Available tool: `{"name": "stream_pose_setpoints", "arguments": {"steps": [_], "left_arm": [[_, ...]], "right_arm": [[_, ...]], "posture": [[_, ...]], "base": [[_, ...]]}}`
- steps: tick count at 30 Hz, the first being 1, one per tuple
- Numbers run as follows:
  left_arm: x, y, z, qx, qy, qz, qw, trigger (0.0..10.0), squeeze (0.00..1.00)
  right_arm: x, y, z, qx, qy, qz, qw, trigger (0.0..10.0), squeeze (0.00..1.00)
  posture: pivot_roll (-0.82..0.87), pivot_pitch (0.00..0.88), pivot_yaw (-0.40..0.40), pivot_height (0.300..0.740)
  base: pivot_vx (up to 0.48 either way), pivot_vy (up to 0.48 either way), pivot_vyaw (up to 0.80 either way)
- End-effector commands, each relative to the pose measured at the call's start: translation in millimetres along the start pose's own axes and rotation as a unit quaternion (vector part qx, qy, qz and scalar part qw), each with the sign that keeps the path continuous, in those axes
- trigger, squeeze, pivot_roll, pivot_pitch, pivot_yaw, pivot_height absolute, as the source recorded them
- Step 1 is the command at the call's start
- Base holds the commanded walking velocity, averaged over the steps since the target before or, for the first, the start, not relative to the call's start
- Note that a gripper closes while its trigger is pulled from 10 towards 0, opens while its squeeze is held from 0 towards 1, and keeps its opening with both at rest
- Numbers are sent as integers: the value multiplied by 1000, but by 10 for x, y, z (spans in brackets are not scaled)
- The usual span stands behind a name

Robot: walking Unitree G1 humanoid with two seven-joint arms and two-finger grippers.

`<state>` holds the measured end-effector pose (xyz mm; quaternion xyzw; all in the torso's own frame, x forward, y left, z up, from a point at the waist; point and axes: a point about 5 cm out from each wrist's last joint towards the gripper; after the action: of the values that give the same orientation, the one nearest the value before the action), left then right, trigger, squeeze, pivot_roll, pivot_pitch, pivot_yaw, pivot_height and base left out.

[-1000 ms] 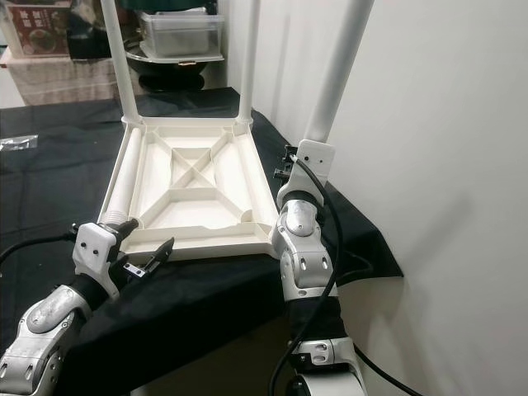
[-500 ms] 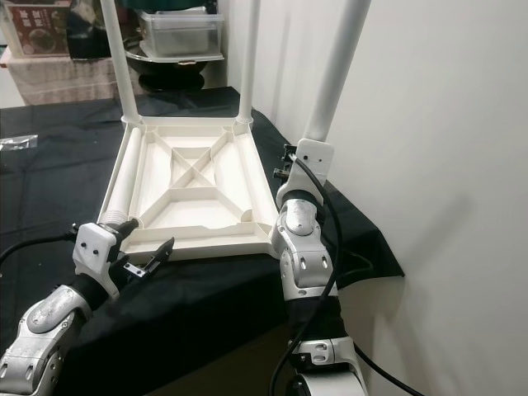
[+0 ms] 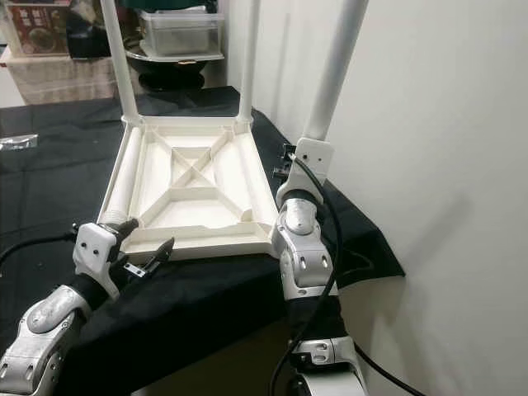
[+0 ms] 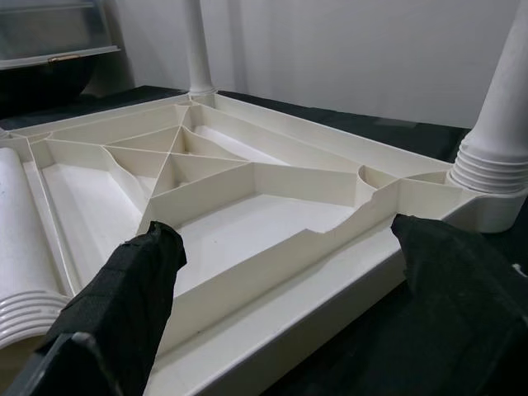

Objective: Building children table

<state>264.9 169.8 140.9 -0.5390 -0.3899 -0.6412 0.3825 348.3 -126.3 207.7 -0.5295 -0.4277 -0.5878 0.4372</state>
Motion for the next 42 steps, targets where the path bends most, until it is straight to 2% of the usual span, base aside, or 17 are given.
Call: {"name": "stream_pose_setpoints", "arguments": {"steps": [1,42], "left_arm": [[-10,26,-42,-8,-1,-2,1000,10000,0],[-23,34,-58,-12,-3,0,1000,10000,0]], "right_arm": [[-240,-11,-52,-8,-16,60,998,10000,0],[-78,-36,-25,0,-18,40,999,10000,0]], "posture": [[20,0,-79,740],[14,0,-79,740]], "base": [[0,0,0],[0,0,0]]}}
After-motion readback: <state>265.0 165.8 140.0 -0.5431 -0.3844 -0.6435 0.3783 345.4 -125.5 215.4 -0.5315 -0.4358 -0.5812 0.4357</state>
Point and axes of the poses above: a point about 5 cm out from each wrist's last joint towards the gripper, its own y axis pointing out of the wrist towards the gripper, its own x axis along the axis of the wrist's last joint, z = x × y, and after that the axes turned 1 degree about -y, right-handed
